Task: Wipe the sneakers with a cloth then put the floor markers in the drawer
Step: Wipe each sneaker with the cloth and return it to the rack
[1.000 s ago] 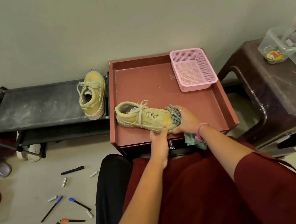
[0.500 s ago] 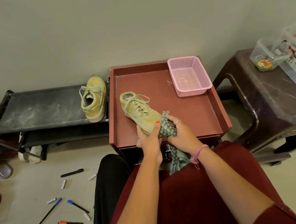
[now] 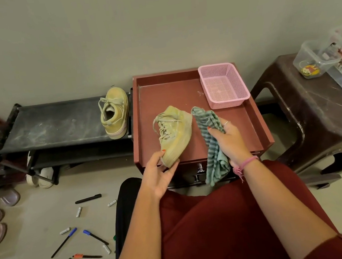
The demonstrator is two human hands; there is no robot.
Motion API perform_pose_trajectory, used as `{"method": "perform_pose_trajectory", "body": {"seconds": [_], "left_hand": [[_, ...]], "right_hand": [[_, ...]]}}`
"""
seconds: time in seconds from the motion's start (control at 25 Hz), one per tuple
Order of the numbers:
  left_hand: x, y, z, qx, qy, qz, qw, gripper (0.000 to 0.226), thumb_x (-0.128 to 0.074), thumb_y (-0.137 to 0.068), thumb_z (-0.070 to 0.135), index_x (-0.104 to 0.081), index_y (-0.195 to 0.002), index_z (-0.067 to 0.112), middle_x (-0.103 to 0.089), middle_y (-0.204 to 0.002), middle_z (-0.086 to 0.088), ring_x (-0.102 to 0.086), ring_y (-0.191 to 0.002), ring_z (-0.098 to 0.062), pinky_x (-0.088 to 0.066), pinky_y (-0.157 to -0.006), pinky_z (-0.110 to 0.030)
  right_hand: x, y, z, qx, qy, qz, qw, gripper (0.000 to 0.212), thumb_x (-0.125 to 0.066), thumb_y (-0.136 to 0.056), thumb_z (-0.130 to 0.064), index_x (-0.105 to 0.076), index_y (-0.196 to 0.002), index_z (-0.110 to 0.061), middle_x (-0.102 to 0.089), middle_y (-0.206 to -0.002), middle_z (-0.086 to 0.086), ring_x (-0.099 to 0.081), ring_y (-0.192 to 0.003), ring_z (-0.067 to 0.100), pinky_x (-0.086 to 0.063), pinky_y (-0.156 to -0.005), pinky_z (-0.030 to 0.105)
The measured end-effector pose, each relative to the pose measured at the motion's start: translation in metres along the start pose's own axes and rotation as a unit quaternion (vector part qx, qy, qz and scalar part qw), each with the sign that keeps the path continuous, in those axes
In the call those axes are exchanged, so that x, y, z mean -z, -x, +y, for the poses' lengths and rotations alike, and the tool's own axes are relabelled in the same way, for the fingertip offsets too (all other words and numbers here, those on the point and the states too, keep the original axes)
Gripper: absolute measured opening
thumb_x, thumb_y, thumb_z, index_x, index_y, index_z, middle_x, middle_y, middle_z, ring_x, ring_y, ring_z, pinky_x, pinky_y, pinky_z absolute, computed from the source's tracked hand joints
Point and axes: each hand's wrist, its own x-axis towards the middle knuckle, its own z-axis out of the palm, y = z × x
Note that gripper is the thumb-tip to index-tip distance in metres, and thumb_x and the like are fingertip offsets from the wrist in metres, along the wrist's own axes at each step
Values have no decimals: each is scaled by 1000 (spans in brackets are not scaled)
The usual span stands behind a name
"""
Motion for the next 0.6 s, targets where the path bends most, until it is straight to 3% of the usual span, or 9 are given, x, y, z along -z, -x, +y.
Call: {"method": "perform_pose_trajectory", "body": {"seconds": [0.12,0.16,0.24,0.32,0.36,0.48,0.6], "left_hand": [[5,-8,5,-13,-28,-3,1000,9,-59,-89,11,-62,-96,6,-62,-104,-14,-61,-98,-22,-60,-77,-30],[6,-10,6,-23,-37,-9,999,13,-60,-90,14,-62,-100,7,-62,-106,-12,-61,-97,-20,-59,-76,-27],[7,-13,7,-59,-99,-33,993,25,-63,-91,23,-63,-112,10,-66,-105,-4,-61,-94,-12,-56,-73,-21],[7,-17,4,-106,-190,-55,974,35,-69,-84,31,-64,-115,13,-70,-99,1,-61,-84,-6,-52,-66,-17],[9,-20,3,-130,-221,-60,965,39,-72,-81,34,-65,-114,14,-71,-98,1,-62,-80,-6,-51,-65,-18],[16,-25,5,-172,-242,-68,952,51,-79,-72,37,-65,-115,14,-73,-105,-5,-67,-92,-14,-53,-79,-25],[21,-29,9,-166,-236,-76,955,52,-78,-69,33,-63,-116,16,-73,-107,-5,-67,-99,-16,-54,-87,-29]], "right_hand": [[-19,-11,-3,59,155,-20,986,25,-49,-94,-14,-57,-111,-30,-63,-103,-11,-61,-99,15,-49,-90,31],[-28,-13,2,68,213,-47,974,25,-47,-95,-16,-57,-115,-28,-63,-109,-6,-59,-103,18,-48,-93,33],[-47,-10,18,83,292,-108,947,37,-43,-97,-16,-48,-134,-20,-48,-140,0,-41,-132,16,-31,-110,29],[-63,-4,33,100,297,-120,942,47,-41,-98,-15,-33,-145,-19,-27,-152,-8,-13,-144,8,-12,-118,27],[-67,2,37,115,285,-114,945,48,-41,-98,-15,-32,-145,-20,-25,-151,-13,-8,-144,5,-10,-119,28],[-68,19,46,169,263,-136,940,48,-43,-96,-11,-37,-142,-24,-27,-146,-20,-8,-143,-1,-8,-118,23],[-62,17,53,225,306,-185,906,49,-44,-95,-12,-38,-142,-24,-31,-150,-15,-8,-144,0,-7,-117,19]]}}
